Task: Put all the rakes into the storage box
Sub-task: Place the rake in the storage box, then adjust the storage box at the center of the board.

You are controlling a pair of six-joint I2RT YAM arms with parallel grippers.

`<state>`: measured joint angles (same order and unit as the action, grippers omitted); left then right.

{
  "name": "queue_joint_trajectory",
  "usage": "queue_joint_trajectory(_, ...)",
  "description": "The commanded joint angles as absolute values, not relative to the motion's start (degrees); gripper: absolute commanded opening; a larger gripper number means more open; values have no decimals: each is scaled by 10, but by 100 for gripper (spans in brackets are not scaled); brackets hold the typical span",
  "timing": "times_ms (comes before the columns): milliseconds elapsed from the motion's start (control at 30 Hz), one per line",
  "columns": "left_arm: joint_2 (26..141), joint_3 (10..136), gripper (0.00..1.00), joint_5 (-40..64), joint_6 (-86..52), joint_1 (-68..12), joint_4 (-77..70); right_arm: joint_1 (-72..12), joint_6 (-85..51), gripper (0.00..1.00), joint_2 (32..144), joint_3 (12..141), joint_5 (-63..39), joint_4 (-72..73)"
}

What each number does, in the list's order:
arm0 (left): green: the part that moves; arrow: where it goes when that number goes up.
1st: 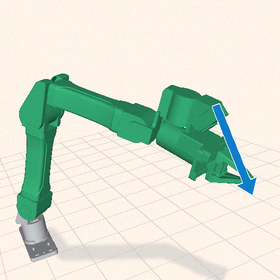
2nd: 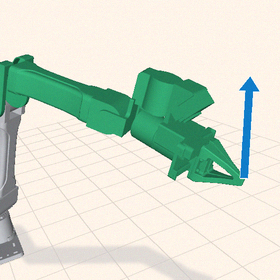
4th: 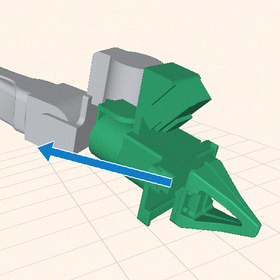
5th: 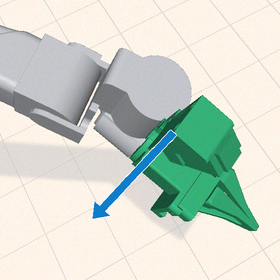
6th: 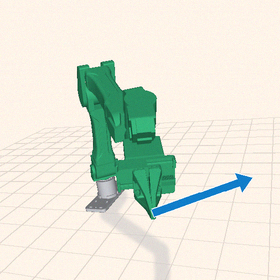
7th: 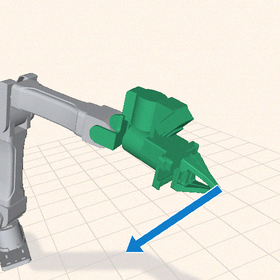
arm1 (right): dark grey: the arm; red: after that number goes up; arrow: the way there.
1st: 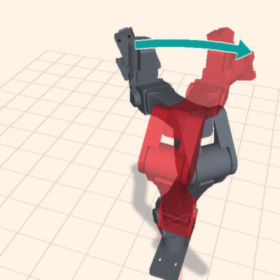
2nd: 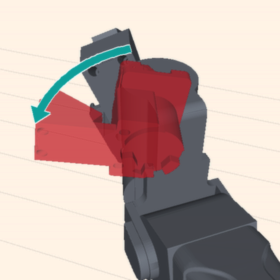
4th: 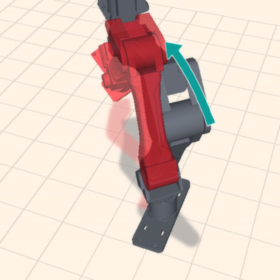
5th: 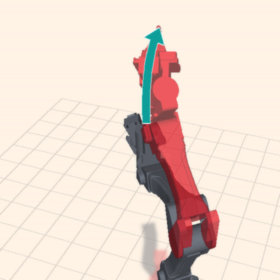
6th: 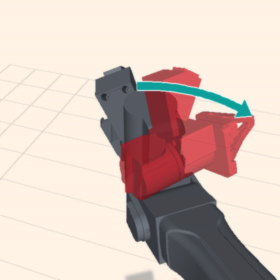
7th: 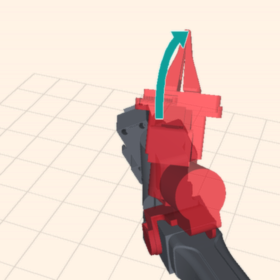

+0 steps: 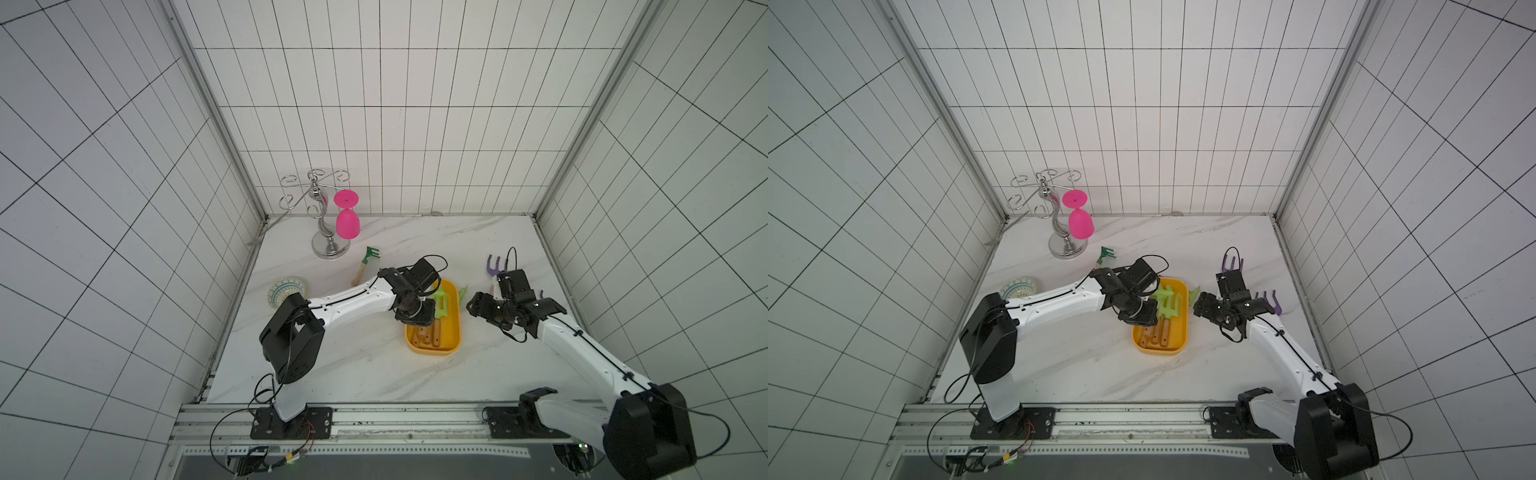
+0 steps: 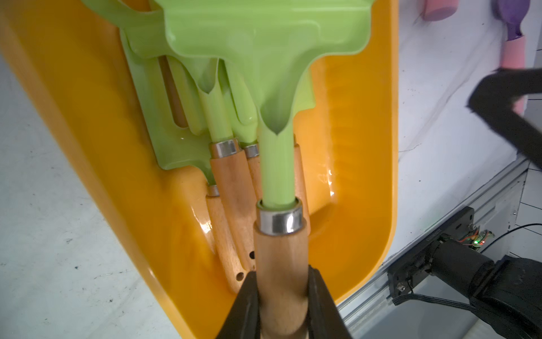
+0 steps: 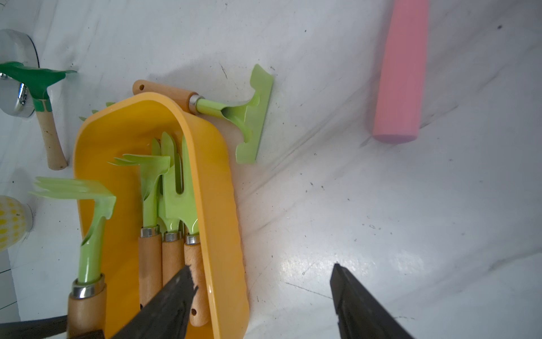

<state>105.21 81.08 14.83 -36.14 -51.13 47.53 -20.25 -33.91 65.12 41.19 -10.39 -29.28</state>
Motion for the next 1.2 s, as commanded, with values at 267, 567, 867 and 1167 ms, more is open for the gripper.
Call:
queue_joint_trajectory(267, 1070, 750, 16, 129, -386, -509, 415, -207, -342, 76, 706, 425, -176, -264)
queue_joint_trajectory(567, 1016, 722, 75, 112, -395, -510, 395, -255, -339, 76, 776, 458, -200, -244)
queue_joint_trajectory(867, 875, 728, 82, 26, -370, -502, 440, -317, -348, 75, 858, 505, -192, -193)
queue_joint_trajectory(1167, 802, 671, 83, -42, -332, -393, 512, -381, -288, 61, 955, 590, -121, -270)
